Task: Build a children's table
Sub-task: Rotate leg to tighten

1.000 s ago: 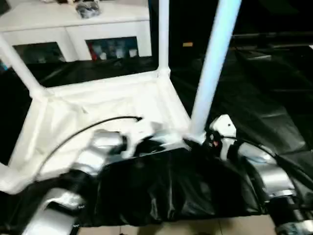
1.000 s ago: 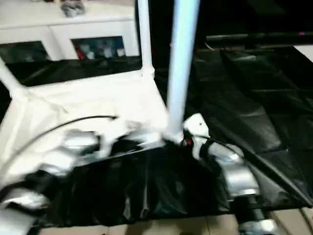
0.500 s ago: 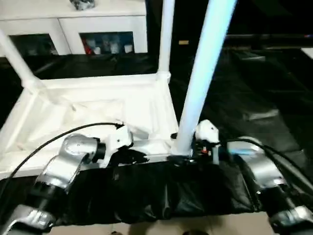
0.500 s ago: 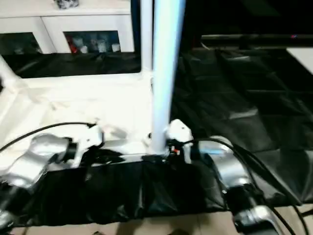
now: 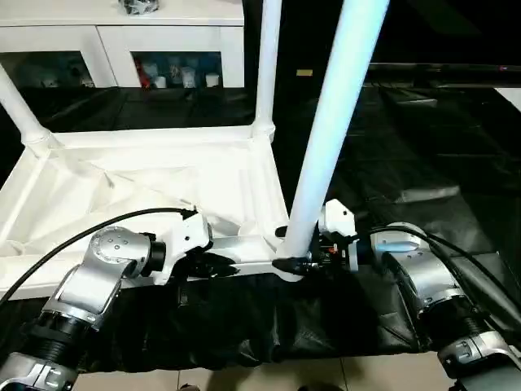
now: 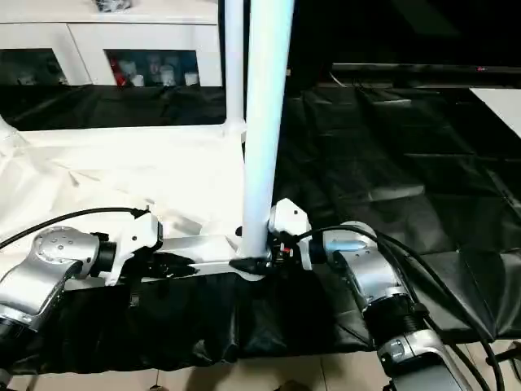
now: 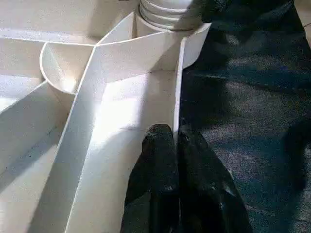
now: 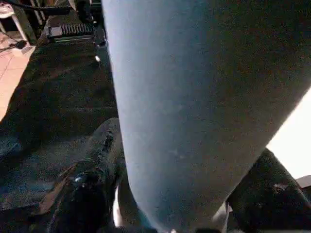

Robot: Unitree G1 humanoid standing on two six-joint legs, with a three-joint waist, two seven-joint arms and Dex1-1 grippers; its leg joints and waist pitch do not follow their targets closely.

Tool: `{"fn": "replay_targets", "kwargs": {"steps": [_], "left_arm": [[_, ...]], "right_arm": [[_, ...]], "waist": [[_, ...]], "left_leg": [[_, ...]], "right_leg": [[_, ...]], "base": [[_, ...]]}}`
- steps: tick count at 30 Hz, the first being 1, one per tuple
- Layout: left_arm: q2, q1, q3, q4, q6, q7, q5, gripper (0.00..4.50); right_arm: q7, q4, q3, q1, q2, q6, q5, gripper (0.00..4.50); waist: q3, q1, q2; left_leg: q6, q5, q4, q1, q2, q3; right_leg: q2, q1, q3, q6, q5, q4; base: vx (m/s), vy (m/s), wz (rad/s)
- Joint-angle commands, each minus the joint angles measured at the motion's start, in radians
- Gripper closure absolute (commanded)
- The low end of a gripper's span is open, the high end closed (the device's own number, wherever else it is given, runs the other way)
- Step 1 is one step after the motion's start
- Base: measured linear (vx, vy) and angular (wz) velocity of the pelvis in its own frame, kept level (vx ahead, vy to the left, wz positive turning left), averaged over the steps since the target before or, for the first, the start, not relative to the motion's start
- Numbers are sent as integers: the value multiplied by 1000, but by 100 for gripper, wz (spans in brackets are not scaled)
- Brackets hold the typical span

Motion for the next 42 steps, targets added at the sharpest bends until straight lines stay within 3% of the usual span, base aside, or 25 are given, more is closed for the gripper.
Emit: {"fn": "replay_targets", "kwargs": {"steps": [1, 3, 4, 7, 15, 16, 18, 19, 20, 23, 24, 25, 27, 28, 31, 34, 36, 40, 42], "left_arm": [[-2, -14, 21, 16, 18, 51, -7, 450], [-9, -22, 14, 25, 15, 55, -5, 450], [-13, -27, 12, 30, 16, 57, -4, 450], [-26, -39, 7, 43, 13, 62, -2, 450], [-88, -64, 7, 73, 15, 153, 21, 450], [-113, -71, 6, 78, 24, 199, 38, 450], [-172, -83, 2, 87, 33, 290, 67, 450], [-206, -88, -6, 84, 46, 322, 75, 450], [-232, -89, -16, 79, 53, 339, 78, 450], [-307, -105, -45, 95, 55, 400, 101, 450], [-326, -110, -53, 105, 51, 416, 109, 450], [-326, -110, -53, 105, 51, 416, 109, 450], [-360, -119, -72, 129, 33, 442, 131, 450], [-362, -120, -71, 130, 32, 443, 131, 450], [-363, -125, -63, 130, 13, 437, 130, 450], [-326, -121, -50, 122, -16, 392, 130, 450], [-271, -108, -36, 118, -54, 303, 105, 450], [-213, -93, -24, 111, -73, 200, 67, 450], [-180, -90, -18, 112, -69, 143, 48, 450]], "right_arm": [[35, 28, 24, 11, -7, 0, -13, 186], [28, 37, 21, 12, -4, -4, -12, 197], [26, 42, 19, 12, -1, -6, -11, 205], [14, 56, 9, 13, 11, -4, -6, 209], [-80, 31, -20, 56, 51, 42, 5, 210], [-175, 17, -29, 81, 76, 54, -20, 210], [-379, -14, -51, 135, 146, 99, -67, 210], [-459, -35, -56, 165, 185, 117, -79, 211], [-508, -48, -57, 184, 218, 129, -86, 211], [-651, -31, -45, 189, 315, 146, -121, 211], [-708, -11, -46, 174, 350, 154, -133, 211], [-708, -11, -46, 174, 350, 154, -133, 211], [-782, 31, -44, 126, 426, 150, -139, 211], [-779, 31, -43, 123, 429, 150, -137, 177], [-758, 10, -36, 115, 440, 148, -129, 162], [-690, -39, -47, 125, 400, 163, -107, 137], [-585, -72, -50, 132, 294, 140, -108, 118], [-436, -83, -73, 126, 184, 127, -70, 118], [-304, -100, -62, 123, 107, 136, -45, 118]], "waist": [[-67, 14, 10], [-68, 16, 7], [-67, 18, 14], [-66, 22, 19], [-51, 26, 13], [-44, 22, 3], [-35, 23, 3], [-33, 21, -1], [-29, 22, -1], [-20, 18, 5], [-19, 17, 15], [-18, 13, 7], [-19, 8, 14], [-20, 9, 15], [-24, 9, 18], [-24, 11, 19], [-27, 13, 18], [-36, 14, 24], [-43, 17, 24]], "left_leg": [[105, -63, -63, 9, 7, 9], [104, -67, -62, 9, 7, 10], [100, -75, -63, 9, 7, 9], [84, -108, -65, 11, 7, 9], [61, -160, -72, 11, 7, 8], [58, -163, -76, 6, 7, 8], [31, -187, -85, 6, 8, 7], [10, -233, -89, 11, 7, 6], [-8, -268, -94, 12, 5, 4], [-30, -349, -105, 16, 2, -4], [-35, -365, -107, 19, 2, -5], [-37, -393, -107, 20, -1, -7], [-38, -399, -110, 18, -4, -9], [-37, -404, -111, 19, -3, -11], [-24, -371, -117, 13, -1, -9], [-20, -374, -117, 13, 0, -7], [-12, -345, -115, 9, 1, -6], [13, -289, -105, 10, 3, 3], [28, -211, -97, 9, 3, 6]], "right_leg": [[-21, 53, 10, -338, 109, -37], [-19, 54, 9, -343, 116, -37], [-20, 54, 8, -344, 109, -37], [-20, 54, 8, -342, 81, -39], [-20, 48, 13, -319, 3, -50], [-18, 47, 14, -308, -19, -54], [-19, 43, 17, -273, -109, -65], [-21, 41, 16, -246, -204, -72], [-21, 38, 18, -208, -290, -81], [-22, 25, 21, -136, -436, -98], [-22, 20, 22, -128, -453, -102], [-20, 18, 21, -110, -492, -107], [-20, 15, 22, -96, -504, -110], [-21, 16, 21, -90, -507, -113], [-19, 23, 20, -96, -430, -111], [-17, 20, 21, -107, -402, -111], [-16, 27, 21, -118, -348, -106], [-18, 32, 20, -182, -227, -96], [-17, 42, 17, -215, -119, -85]], "base": [[0, 0, 0], [0, 0, 0], [0, 0, 0], [0, 0, 0], [0, 0, 0], [0, 0, 0], [0, 0, 0], [0, 0, 0], [0, 0, 0], [0, 0, 0], [0, 0, 0], [0, 0, 0], [0, 0, 0], [0, 0, 0], [0, 0, 0], [0, 0, 0], [0, 0, 0], [0, 0, 0], [55, -21, 3]]}}
